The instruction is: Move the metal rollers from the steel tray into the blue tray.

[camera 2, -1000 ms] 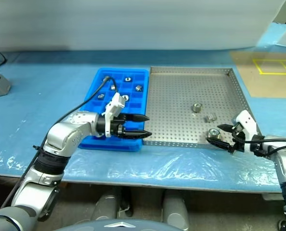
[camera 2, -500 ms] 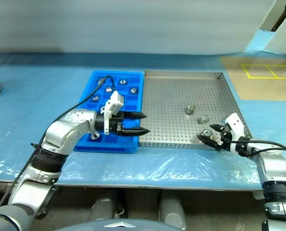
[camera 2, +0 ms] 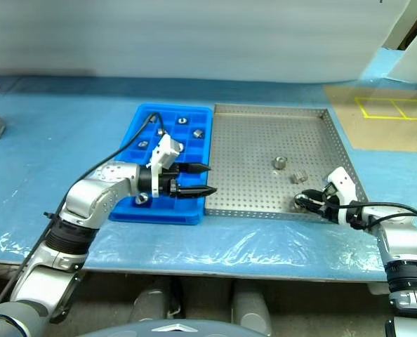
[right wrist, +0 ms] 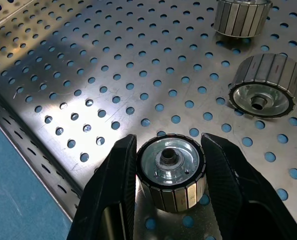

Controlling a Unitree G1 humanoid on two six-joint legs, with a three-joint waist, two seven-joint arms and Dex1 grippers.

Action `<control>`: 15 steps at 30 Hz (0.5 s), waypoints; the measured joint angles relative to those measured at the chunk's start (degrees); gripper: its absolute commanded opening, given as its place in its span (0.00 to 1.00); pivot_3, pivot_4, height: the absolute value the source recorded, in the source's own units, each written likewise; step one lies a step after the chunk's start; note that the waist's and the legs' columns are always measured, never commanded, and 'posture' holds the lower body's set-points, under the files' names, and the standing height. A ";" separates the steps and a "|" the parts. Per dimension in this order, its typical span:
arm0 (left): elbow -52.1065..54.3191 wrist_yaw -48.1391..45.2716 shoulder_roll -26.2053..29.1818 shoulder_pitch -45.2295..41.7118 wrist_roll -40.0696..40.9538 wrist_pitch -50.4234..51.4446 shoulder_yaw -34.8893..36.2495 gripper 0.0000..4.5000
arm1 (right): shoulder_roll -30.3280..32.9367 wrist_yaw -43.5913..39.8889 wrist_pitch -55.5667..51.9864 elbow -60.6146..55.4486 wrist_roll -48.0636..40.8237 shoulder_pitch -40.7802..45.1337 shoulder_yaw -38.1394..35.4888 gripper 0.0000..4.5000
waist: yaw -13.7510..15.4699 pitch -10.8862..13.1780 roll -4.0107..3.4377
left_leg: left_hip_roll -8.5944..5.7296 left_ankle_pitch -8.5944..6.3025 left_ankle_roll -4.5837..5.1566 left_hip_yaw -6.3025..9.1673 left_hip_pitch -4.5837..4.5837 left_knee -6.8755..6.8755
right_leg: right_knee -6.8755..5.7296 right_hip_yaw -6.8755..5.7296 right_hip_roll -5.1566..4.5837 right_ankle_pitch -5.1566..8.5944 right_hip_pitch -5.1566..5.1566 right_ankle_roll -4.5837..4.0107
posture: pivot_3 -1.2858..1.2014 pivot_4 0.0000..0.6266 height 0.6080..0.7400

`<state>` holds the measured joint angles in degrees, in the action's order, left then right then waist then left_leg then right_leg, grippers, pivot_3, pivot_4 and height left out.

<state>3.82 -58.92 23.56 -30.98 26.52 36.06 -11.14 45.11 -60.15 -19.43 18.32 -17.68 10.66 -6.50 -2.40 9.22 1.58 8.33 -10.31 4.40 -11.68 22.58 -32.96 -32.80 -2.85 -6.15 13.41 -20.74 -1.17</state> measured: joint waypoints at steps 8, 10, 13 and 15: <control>-0.17 0.97 -0.24 0.33 -0.22 -0.70 0.00 0.84 | -0.25 0.43 -2.17 -4.03 -0.39 -0.82 -0.66 0.35 | -0.08 -0.02 0.02 | 0.00 0.18 -0.31 -0.06 0.05 0.56 | 0.01 0.03 0.03 -0.02 -0.13 -0.03 | 0.39 0.24 1.00; -0.61 0.97 -0.15 0.33 -0.34 -1.31 0.00 0.84 | -0.59 1.34 -4.94 -6.81 -1.30 -0.95 -1.39 0.35 | -0.18 0.03 -0.07 | 0.02 0.26 -0.42 -0.08 0.15 0.67 | -0.02 0.03 0.05 -0.05 -0.34 -0.07 | 0.39 0.24 1.00; -1.22 0.99 0.07 0.23 -0.61 -2.14 0.07 0.84 | -3.49 2.73 -10.62 -14.00 -4.62 -0.80 -1.25 0.35 | -0.17 0.23 -0.73 | 0.26 0.42 -0.65 -0.11 0.49 0.78 | -0.15 0.03 0.29 -0.12 -0.82 -0.18 | 0.40 0.24 1.00; -1.77 1.01 0.53 -0.22 -0.72 -2.57 0.52 0.84 | -6.38 3.98 -15.06 -21.17 -8.09 0.73 0.00 0.35 | 0.00 0.54 -1.54 | 0.37 0.59 -0.82 -0.15 0.92 0.79 | -0.55 0.07 0.42 -0.12 -1.48 -0.27 | 0.40 0.24 1.00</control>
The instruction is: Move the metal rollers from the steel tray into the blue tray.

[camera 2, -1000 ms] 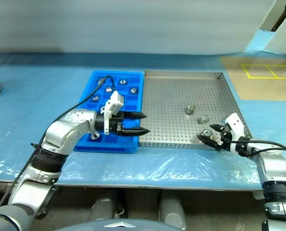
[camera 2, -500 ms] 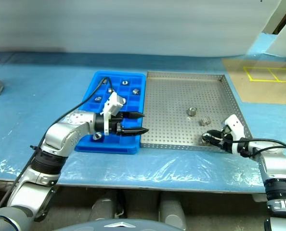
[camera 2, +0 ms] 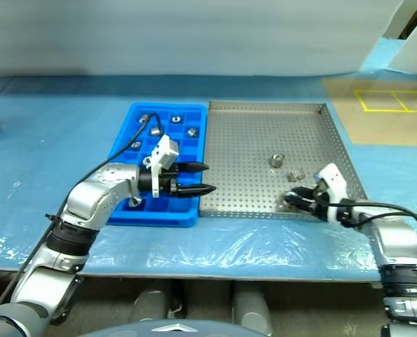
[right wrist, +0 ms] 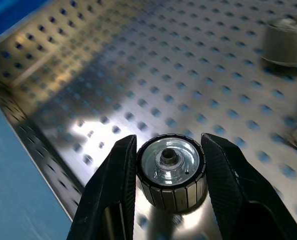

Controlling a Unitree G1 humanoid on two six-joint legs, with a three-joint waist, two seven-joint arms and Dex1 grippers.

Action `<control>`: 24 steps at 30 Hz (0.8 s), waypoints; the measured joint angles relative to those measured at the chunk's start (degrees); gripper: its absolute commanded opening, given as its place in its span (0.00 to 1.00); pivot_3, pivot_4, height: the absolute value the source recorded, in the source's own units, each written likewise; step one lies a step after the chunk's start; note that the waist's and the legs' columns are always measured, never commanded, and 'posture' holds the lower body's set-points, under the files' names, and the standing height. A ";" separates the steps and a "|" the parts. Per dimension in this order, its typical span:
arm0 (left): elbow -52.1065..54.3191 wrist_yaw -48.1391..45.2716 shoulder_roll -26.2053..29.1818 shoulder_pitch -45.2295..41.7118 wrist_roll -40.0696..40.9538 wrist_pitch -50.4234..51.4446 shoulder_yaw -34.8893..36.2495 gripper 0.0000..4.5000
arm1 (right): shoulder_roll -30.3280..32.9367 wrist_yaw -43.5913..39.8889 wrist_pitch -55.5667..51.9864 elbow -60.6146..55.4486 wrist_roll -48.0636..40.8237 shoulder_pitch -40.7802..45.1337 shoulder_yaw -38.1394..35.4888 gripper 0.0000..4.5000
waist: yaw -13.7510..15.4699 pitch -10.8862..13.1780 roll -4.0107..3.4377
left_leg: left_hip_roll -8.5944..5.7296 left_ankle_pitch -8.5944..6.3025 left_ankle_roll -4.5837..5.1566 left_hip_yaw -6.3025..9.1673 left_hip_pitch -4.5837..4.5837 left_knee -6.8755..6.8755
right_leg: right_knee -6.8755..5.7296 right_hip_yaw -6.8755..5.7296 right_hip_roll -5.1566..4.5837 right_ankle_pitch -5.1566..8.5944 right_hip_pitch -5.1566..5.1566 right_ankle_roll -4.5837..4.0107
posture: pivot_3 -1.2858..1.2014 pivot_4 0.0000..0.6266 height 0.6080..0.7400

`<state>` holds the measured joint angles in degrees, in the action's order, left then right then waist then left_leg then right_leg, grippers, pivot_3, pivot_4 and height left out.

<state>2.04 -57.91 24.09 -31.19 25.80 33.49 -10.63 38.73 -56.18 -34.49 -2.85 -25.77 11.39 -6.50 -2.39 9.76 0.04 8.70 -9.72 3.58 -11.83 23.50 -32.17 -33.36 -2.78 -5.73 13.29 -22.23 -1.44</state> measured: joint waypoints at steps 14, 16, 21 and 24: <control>2.69 4.92 12.74 2.72 -0.18 0.43 13.89 0.84 | -13.15 5.72 1.92 0.52 1.44 18.19 12.08 0.35 | 1.77 0.29 -0.35 | 0.80 0.64 -1.09 0.03 0.14 0.00 | -1.51 -0.12 0.69 0.48 -0.95 -0.98 | 0.49 0.24 1.00; 3.57 6.06 14.56 4.73 -0.17 0.80 16.76 0.84 | -16.34 7.98 6.64 6.88 5.34 21.47 13.18 0.35 | 2.10 0.31 -0.37 | 0.82 0.75 -1.27 0.03 0.13 0.03 | -1.52 -0.13 0.71 0.47 -0.94 -0.99 | 0.50 0.24 1.00; 6.59 8.59 14.74 8.19 0.89 2.70 18.31 0.84 | -21.73 8.68 13.00 15.25 8.94 25.48 15.27 0.35 | 4.16 0.35 -0.31 | 0.82 0.77 -1.30 0.03 0.23 0.04 | -1.49 -0.16 0.70 0.48 -0.97 -1.01 | 0.52 0.24 1.00; 9.25 9.88 14.31 8.96 1.94 3.42 18.52 0.84 | -22.88 8.18 15.23 18.98 10.17 26.74 15.76 0.35 | 5.28 0.35 -0.30 | 0.80 0.77 -1.29 0.03 0.25 0.00 | -1.50 -0.17 0.69 0.48 -0.95 -1.02 | 0.53 0.24 1.00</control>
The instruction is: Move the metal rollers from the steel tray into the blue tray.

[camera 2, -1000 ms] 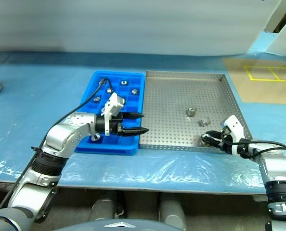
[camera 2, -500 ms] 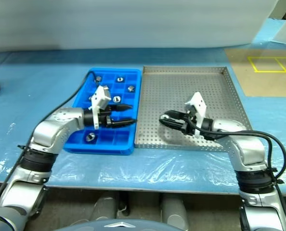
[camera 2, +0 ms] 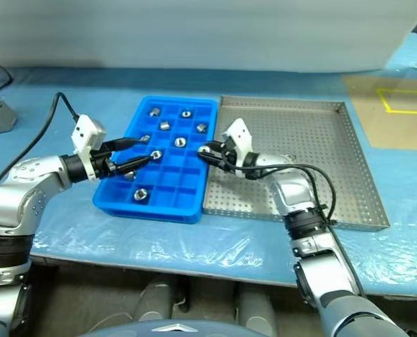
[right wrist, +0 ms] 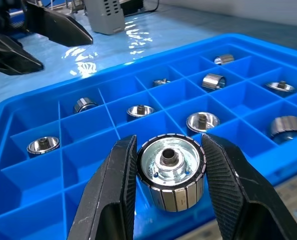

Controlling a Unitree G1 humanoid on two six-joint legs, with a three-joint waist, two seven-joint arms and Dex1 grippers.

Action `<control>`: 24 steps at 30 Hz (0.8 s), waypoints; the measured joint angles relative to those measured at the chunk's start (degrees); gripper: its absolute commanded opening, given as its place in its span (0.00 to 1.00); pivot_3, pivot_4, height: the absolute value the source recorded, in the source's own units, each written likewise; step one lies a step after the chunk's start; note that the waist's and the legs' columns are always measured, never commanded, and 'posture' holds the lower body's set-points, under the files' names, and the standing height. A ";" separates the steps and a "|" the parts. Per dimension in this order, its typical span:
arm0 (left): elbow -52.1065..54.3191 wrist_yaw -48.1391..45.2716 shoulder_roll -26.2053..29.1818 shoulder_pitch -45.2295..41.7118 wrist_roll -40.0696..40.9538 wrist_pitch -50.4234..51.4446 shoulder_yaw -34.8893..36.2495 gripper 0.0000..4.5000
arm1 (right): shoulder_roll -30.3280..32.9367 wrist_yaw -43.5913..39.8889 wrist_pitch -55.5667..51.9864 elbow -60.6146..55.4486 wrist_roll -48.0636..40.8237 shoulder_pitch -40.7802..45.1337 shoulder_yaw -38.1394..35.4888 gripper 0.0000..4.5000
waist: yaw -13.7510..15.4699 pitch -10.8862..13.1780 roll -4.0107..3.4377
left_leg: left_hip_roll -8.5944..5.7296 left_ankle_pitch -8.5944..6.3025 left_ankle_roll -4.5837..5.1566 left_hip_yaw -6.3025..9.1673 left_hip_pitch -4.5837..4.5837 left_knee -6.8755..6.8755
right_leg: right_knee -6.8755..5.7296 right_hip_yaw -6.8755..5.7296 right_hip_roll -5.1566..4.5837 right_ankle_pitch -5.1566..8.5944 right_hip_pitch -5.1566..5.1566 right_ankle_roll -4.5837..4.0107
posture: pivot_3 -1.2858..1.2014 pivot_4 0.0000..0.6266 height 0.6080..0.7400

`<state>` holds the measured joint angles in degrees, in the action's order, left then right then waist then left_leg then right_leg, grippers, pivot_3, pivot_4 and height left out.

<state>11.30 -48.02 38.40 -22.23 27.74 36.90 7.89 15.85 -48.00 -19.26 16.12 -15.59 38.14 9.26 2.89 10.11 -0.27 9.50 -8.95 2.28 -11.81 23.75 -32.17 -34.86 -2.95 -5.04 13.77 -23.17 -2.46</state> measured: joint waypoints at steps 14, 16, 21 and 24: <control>5.79 5.11 -5.01 2.51 2.33 2.63 -2.30 0.84 | -5.89 0.53 9.06 17.59 6.16 6.74 0.65 0.35 | 0.23 0.00 0.01 | 0.05 0.03 -0.03 0.04 -0.19 -0.09 | -0.44 0.00 0.01 0.02 0.03 -0.08 | 0.53 0.24 1.00; 5.79 5.08 -4.92 2.49 2.43 2.64 -2.30 0.84 | -5.92 0.83 10.11 17.55 6.78 6.21 0.66 0.35 | 0.23 0.00 0.02 | 0.05 0.03 -0.03 0.04 -0.21 -0.09 | -0.44 0.00 0.01 0.02 0.05 -0.08 | 0.52 0.24 1.00; 5.55 4.69 -4.73 1.84 2.54 2.67 -2.45 0.84 | -5.93 -0.54 8.87 13.29 5.73 3.23 0.36 0.70 | 0.34 -0.01 0.02 | 0.05 0.02 -0.01 0.05 -0.27 -0.12 | -0.45 0.00 0.01 0.02 0.13 -0.08 | 0.51 0.24 1.00; 5.12 4.17 -4.84 0.90 2.55 2.65 -3.79 0.84 | -5.31 -0.63 5.51 11.07 4.29 2.82 -0.43 0.70 | 0.25 -0.01 0.02 | 0.05 0.03 -0.02 0.05 -0.33 -0.13 | -0.47 0.01 0.01 0.02 0.18 -0.08 | 0.50 0.24 1.00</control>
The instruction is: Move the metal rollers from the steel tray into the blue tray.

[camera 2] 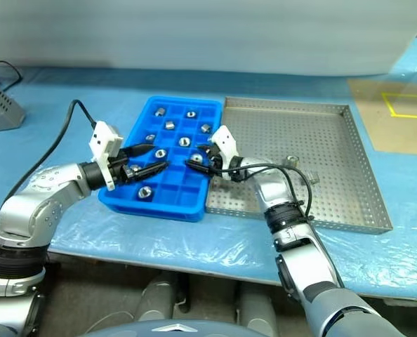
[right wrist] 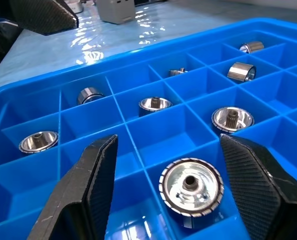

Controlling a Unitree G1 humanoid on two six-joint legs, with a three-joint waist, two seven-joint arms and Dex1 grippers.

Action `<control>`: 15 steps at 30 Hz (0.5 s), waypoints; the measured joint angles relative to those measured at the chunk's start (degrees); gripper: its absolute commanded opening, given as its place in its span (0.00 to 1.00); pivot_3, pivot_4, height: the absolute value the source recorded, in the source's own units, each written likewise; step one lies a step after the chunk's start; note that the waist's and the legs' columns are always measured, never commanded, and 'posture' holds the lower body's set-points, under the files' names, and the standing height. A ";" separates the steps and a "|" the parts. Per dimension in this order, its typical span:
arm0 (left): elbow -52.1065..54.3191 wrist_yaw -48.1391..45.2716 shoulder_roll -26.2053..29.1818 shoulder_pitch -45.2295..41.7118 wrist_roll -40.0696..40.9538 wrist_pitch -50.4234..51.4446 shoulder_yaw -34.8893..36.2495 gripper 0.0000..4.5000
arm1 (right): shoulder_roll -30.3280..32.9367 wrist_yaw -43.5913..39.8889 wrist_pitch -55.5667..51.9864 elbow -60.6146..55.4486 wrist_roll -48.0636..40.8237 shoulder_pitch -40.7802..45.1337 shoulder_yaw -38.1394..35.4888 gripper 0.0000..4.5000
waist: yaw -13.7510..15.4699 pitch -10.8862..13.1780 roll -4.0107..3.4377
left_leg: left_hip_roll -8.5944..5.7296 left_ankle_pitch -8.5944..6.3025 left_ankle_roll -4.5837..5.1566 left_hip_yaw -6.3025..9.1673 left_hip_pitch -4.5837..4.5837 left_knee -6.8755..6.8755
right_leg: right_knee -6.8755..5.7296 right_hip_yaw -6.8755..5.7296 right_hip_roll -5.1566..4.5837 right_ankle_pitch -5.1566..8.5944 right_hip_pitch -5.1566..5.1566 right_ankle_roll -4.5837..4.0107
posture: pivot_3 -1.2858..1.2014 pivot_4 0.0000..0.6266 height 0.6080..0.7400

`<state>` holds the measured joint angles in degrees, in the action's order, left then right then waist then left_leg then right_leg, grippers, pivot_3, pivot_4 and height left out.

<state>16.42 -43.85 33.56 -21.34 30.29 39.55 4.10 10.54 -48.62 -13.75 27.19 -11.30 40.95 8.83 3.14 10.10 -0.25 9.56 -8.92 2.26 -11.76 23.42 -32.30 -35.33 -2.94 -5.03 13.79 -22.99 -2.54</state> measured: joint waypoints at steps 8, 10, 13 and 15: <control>-3.61 -3.00 -2.36 -4.29 -0.09 -0.78 -5.07 0.84 | 14.04 -3.18 -8.52 -12.09 -7.60 -4.01 -10.21 0.70 | -0.15 0.00 0.00 | -0.01 0.02 -0.01 -0.02 0.03 -0.03 | 0.04 0.03 0.01 0.00 0.01 0.00 | 0.46 0.24 1.00; -4.76 -3.54 -2.66 -5.05 -0.20 -1.22 -5.70 0.84 | 18.45 -4.24 -8.98 -13.27 -7.69 -6.62 -11.86 0.70 | -0.59 -0.01 0.02 | 0.00 0.00 0.01 -0.02 0.01 -0.02 | 0.05 0.03 0.03 0.00 0.03 0.00 | 0.45 0.24 1.00; -6.14 -4.36 -3.93 -5.54 -0.27 -1.83 -6.94 0.84 | 22.74 -3.53 -9.19 -11.40 -7.50 -11.14 -14.53 0.70 | -0.94 0.00 0.00 | 0.01 -0.03 0.08 -0.03 0.02 -0.03 | 0.08 0.03 0.04 0.00 0.00 -0.01 | 0.44 0.24 1.00; -6.85 -4.91 -4.46 -5.72 -0.37 -2.18 -8.01 0.84 | 24.38 -2.16 -8.75 -9.04 -7.39 -12.59 -16.76 0.70 | -1.76 0.00 0.00 | 0.03 -0.02 0.08 -0.04 0.00 -0.07 | 0.02 0.07 0.07 0.00 -0.01 -0.01 | 0.43 0.24 1.00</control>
<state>9.57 -48.76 29.10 -27.05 29.92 37.38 -3.91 34.92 -50.78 -22.50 18.15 -18.69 28.37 -7.93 1.38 10.11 -0.25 9.59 -8.94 2.34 -11.80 23.42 -32.37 -35.31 -2.88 -4.96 13.79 -23.01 -2.55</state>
